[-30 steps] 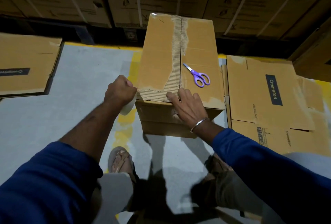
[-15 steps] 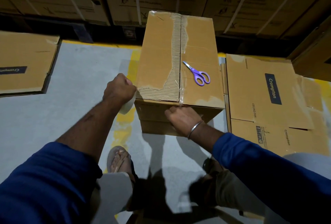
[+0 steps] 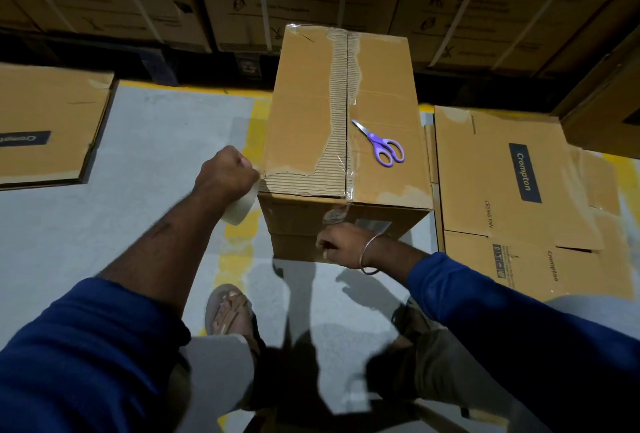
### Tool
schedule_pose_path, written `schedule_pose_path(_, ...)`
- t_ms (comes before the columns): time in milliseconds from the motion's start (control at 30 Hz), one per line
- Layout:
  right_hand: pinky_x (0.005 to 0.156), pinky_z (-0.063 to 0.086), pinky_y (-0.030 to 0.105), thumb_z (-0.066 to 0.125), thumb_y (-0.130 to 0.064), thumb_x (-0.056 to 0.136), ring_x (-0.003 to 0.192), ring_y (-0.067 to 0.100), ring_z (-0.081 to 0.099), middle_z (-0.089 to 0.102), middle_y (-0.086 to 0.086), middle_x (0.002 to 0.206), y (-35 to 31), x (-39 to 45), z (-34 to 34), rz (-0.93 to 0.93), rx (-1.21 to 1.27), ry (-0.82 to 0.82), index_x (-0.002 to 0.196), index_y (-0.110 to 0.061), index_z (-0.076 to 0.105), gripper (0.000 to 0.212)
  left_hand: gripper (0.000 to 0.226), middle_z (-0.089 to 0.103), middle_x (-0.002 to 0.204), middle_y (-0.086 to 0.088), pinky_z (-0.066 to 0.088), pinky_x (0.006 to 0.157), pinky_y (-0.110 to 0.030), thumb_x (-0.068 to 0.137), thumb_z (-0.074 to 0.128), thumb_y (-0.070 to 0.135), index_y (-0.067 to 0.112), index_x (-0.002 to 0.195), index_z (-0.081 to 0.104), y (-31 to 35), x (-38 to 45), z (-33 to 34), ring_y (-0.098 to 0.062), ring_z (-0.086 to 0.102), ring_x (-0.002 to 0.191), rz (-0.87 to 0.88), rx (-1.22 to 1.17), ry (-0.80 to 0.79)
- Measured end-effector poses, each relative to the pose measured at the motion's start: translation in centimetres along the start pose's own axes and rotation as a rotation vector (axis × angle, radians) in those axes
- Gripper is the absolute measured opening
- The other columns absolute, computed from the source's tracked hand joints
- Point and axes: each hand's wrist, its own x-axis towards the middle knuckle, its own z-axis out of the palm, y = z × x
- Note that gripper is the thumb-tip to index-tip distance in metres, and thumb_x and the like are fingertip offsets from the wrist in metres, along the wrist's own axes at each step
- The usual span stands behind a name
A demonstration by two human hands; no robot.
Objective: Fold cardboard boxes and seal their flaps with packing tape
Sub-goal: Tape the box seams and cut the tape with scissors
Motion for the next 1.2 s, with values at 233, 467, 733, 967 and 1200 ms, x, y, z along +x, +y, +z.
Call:
schedule_pose_path(233,0.078,0.046,0.029,0.064,-0.022,0.099,0.095,0.012,0.062,0.072,-0.004,0.104,-3.7,-10.2,-10.4,-0.103,0.105,0.297,0.107,-0.017,0.073,0.013,0.011,0.068,0.108,-0.007,0.05,0.081,-0.039,0.089,0.071,0.03,0.023,0.092,0.063,2.8,-3.1,-2.3,-0.033,0.062,0.1,0.152,0.027,-0.042)
schedule_pose_path(467,0.083,0.053,0.02,0.079,-0.019,0.09,0.086,0.002,0.064,0.073,0.001,0.095,-4.7,-15.7,-9.7,-0.061,0.782,0.686,0.114,-0.009,0.074,0.027,0.023,0.076,0.092,-0.012,0.052,0.07,-0.035,0.091,0.081,0.024,0.015,0.097,0.06,6.4,-9.7,-1.0,-0.027,0.07,0.081,0.524,-0.278,-0.508)
schedule_pose_path(733,0.07,0.053,0.028,0.081,-0.01,0.086,0.07,0.005,0.065,0.074,-0.002,0.078,-2.5,-13.9,-9.8,-0.072,0.71,0.753,0.088,-0.012,0.076,0.005,0.036,0.072,0.092,-0.006,0.058,0.076,-0.057,0.084,0.076,0.045,0.021,0.106,0.062,8.1,-10.6,2.1,-0.035,0.068,0.088,0.7,-0.196,-0.5)
schedule_pose_path(967,0.065,0.056,0.035,0.079,-0.008,0.086,0.062,0.014,0.064,0.068,-0.002,0.067,-1.0,-12.9,-10.7,0.071,0.723,0.707,0.077,-0.016,0.073,0.014,0.058,0.077,0.085,-0.014,0.061,0.071,-0.051,0.074,0.083,0.058,0.037,0.119,0.055,8.2,-9.6,3.3,-0.038,0.072,0.075,0.517,-0.181,-0.579)
schedule_pose_path(1200,0.054,0.054,0.026,0.068,0.007,0.091,0.053,0.019,0.056,0.06,0.015,0.066,1.2,-14.1,-12.5,0.267,1.169,0.666,0.084,0.006,0.067,0.007,0.05,0.073,0.116,-0.019,0.058,0.085,-0.036,0.083,0.084,0.014,0.012,0.129,0.065,8.8,-9.4,-0.2,-0.027,0.072,0.101,0.373,-0.327,-0.836)
